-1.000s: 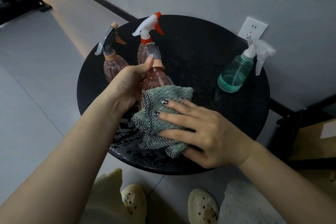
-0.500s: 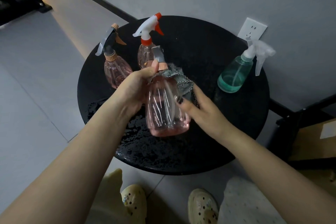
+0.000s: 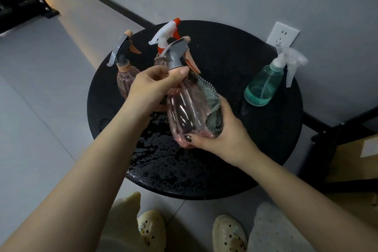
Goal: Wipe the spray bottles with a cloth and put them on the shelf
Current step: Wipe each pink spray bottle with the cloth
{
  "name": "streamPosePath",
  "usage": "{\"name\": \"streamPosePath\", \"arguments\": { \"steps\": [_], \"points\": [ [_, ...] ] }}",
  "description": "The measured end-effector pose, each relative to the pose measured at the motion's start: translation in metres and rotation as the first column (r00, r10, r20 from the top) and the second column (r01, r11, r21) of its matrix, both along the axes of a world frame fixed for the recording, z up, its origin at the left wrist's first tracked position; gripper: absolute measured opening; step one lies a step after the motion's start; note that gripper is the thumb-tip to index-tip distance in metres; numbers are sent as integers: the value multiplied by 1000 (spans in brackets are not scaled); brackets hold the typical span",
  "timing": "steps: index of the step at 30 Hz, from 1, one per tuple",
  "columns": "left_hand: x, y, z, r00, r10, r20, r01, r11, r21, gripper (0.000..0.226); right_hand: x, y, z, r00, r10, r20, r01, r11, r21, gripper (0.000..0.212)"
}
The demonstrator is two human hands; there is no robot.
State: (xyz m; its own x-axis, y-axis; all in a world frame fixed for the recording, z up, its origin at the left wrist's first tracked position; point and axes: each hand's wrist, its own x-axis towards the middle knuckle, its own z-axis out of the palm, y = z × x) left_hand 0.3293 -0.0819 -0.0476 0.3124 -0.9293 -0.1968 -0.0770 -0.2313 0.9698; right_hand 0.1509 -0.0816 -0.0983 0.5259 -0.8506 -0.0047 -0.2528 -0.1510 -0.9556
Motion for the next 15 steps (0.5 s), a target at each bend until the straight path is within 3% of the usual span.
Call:
{"name": "streamPosePath", "arguments": {
  "steps": [3, 6, 9, 12, 15],
  "points": [
    [-3, 1, 0, 998, -5, -64, 7, 1000, 30, 21, 0, 2, -1, 995, 8, -104, -23, 990, -140, 95],
    [-12, 3, -5, 992, -74, -99, 82, 994, 78, 11, 2, -3, 5, 991, 50, -120, -78, 967, -242, 77],
    [-14, 2, -6, 986, -58, -156, 73, 993, 90, 21, 4, -12, 9, 995, 58, -81, -78, 961, -266, 54],
    [-7, 1, -1, 982, -24, -189, 35, 998, 53, 14, 2, -14, 10, 998, 64, 12, -61, 984, -167, 41],
    [-1, -1, 4, 971, -3, -240, -1, 1000, -14, 16, -1, -12, 4, 975, -95, 203, 61, 984, 167, 27]
  ]
}}
